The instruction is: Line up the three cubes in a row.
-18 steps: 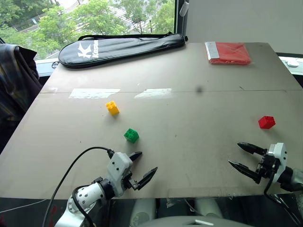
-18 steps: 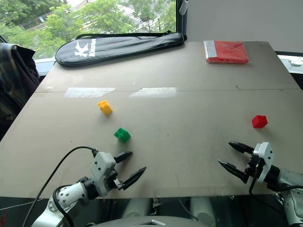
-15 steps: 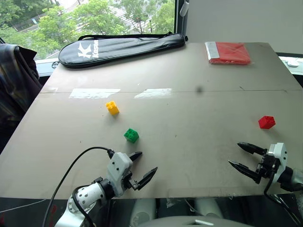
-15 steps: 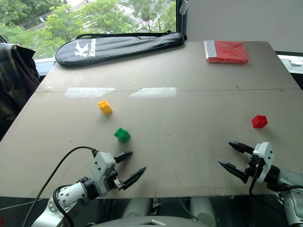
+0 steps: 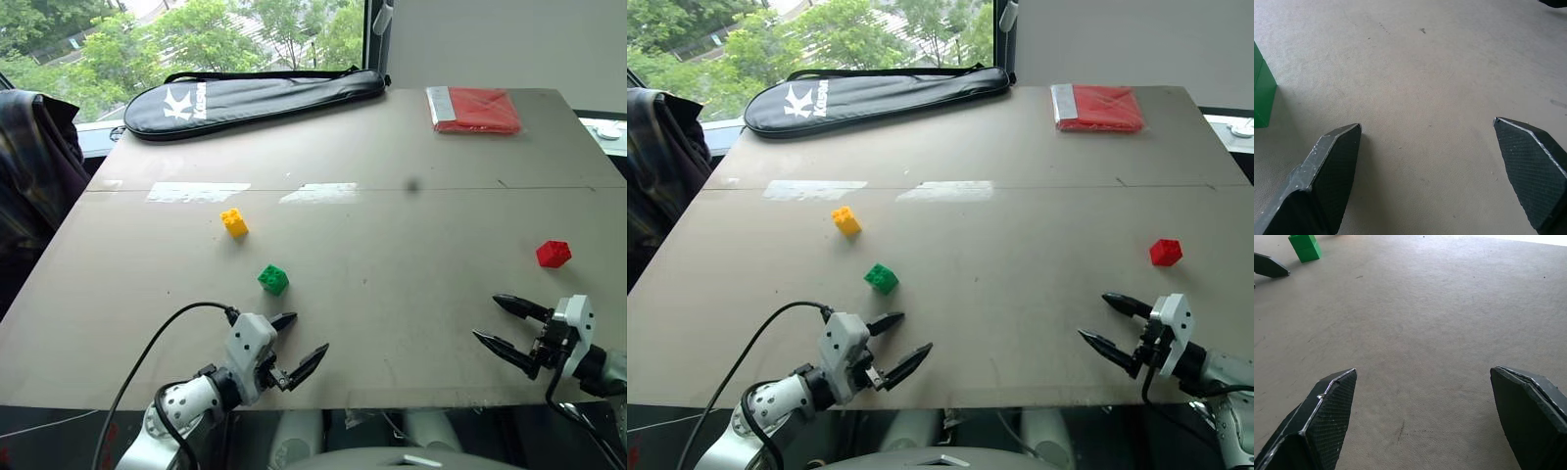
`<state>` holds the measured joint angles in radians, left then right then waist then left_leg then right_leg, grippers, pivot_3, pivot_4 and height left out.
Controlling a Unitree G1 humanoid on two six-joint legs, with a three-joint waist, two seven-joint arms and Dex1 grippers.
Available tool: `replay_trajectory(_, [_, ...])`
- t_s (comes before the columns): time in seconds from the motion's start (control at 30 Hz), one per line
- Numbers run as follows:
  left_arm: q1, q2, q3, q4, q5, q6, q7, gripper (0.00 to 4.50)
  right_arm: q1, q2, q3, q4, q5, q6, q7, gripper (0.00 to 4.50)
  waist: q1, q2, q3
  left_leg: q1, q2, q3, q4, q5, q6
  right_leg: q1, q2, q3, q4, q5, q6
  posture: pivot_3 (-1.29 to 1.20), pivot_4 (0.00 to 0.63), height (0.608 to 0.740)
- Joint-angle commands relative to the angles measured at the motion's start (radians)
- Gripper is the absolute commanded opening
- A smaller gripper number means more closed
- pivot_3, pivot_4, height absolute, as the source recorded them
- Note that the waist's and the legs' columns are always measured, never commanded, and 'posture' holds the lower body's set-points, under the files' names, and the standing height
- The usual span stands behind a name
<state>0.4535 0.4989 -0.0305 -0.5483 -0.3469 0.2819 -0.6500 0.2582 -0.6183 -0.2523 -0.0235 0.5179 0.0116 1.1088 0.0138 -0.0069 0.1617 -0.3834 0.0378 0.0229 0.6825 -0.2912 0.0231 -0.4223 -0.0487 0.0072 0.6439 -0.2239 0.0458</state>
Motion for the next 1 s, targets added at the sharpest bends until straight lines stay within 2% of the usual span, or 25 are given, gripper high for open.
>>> replay_trajectory(0.03, [0.007, 0.01, -0.007, -0.018, -0.023, 0.036, -0.008, 4.42, 0.006, 0.0, -0.035, -0.031, 0.014, 0.0, -0.019, 4.5, 0.0, 0.0, 0.0, 0.0, 0.0, 0.0, 0.0, 0.0, 0.0, 0.0, 0.0, 0.0, 0.0, 0.0, 0.0, 0.0, 0.15, 0.708])
replay_trajectory(0.13, [0.005, 0.027, -0.02, -0.014, 0.02, 0.008, -0.009, 4.42, 0.006, 0.003, -0.044, -0.033, 0.019, 0.007, -0.039, 4.5, 0.0, 0.0, 0.0, 0.0, 0.0, 0.0, 0.0, 0.0, 0.0, 0.0, 0.0, 0.0, 0.0, 0.0, 0.0, 0.0, 0.15, 0.708])
replay_trajectory(0.3, [-0.004, 0.038, -0.014, -0.012, 0.001, -0.002, -0.033, 4.42, 0.036, 0.006, -0.068, -0.065, 0.035, 0.026, -0.071, 4.5, 0.001, 0.0, 0.0, -0.001, -0.001, 0.0, 0.0, 0.0, 0.0, 0.0, 0.0, 0.0, 0.0, 0.0, 0.0, 0.0, 0.15, 0.708])
replay_trajectory(0.43, [-0.043, 0.07, 0.002, -0.06, -0.045, 0.035, -0.065, 4.42, 0.044, 0.029, -0.138, -0.09, 0.039, 0.056, -0.196, 4.5, 0.0, -0.001, 0.0, -0.001, 0.0, 0.0, 0.0, 0.0, 0.0, 0.0, 0.0, 0.0, 0.0, 0.0, 0.0, 0.0, 0.15, 0.708])
replay_trajectory(0.6, [-0.232, 0.141, -0.013, -0.146, -0.137, 0.163, -0.113, 4.42, -0.008, 0.055, -0.25, -0.06, 0.026, 0.049, -0.355, 4.5, 0.002, -0.001, 0.001, -0.002, -0.001, 0.0, 0.001, 0.0, 0.0, 0.0, 0.001, 0.0, 0.0, 0.0, 0.0, 0.0, 0.15, 0.708])
replay_trajectory(0.8, [-0.488, 0.163, -0.051, -0.126, -0.176, 0.241, -0.145, 4.42, -0.107, 0.065, -0.246, -0.003, -0.074, 0.085, -0.543, 4.5, -0.005, 0.0, 0.001, -0.001, -0.001, 0.001, 0.001, 0.0, 0.0, 0.0, 0.004, 0.003, 0.0, 0.001, 0.0, 0.0, 0.15, 0.708])
replay_trajectory(1.0, [-0.609, 0.177, -0.116, -0.108, -0.174, 0.263, -0.199, 4.42, -0.227, 0.098, -0.232, 0.089, -0.092, 0.136, -0.643, 4.5, -0.006, 0.0, 0.001, -0.001, -0.001, 0.003, 0.001, 0.0, 0.0, 0.0, 0.006, 0.003, 0.001, 0.001, -0.001, 0.0, 0.15, 0.708])
